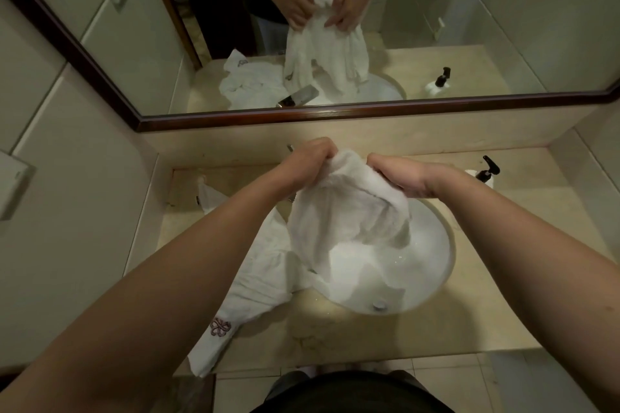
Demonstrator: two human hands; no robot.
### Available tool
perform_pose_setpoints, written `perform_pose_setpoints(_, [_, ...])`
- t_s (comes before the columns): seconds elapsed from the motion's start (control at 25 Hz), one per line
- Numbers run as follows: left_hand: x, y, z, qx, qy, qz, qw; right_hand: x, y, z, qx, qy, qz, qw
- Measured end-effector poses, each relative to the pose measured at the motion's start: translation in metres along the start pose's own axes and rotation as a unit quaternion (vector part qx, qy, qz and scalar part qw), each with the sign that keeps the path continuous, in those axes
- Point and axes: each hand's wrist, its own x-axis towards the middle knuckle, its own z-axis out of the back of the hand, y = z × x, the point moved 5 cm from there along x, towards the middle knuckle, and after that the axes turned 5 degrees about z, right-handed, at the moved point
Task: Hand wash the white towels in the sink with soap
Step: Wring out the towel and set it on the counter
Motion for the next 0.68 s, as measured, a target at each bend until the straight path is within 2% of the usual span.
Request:
perform_pose_setpoints(0.04, [0.001,0.001,-0.001,0.008,0.014,-0.007,1.000,0.001,-0.002,-0.003,0.006,0.000,0.000,1.000])
perform_pose_setpoints(0.24, [-0.003,0.016,0.001,0.054,0.083,0.022,0.995,-0.004,0.007,-0.002,-0.019,-0.097,0.054,0.994])
perform_pose_setpoints(0.32, [-0.006,0.020,-0.002,0.056,0.100,0.072,0.991,-0.005,0.012,-0.002,-0.035,-0.106,0.072,0.991])
perform_pose_setpoints(0.4, [-0.010,0.023,-0.007,0.054,0.105,0.119,0.986,-0.004,0.018,-0.006,-0.053,-0.101,0.094,0.989])
perform_pose_setpoints(0.56, [-0.008,0.025,-0.010,0.073,0.109,0.106,0.986,-0.005,0.028,-0.004,-0.014,-0.103,0.117,0.988])
perform_pose_setpoints(0.6, [-0.008,0.025,-0.010,0.065,0.109,0.104,0.987,-0.005,0.028,-0.002,-0.012,-0.086,0.109,0.990])
perform_pose_setpoints(0.68, [-0.010,0.018,-0.011,0.051,0.102,0.092,0.989,-0.007,0.021,0.000,0.017,-0.001,0.073,0.997])
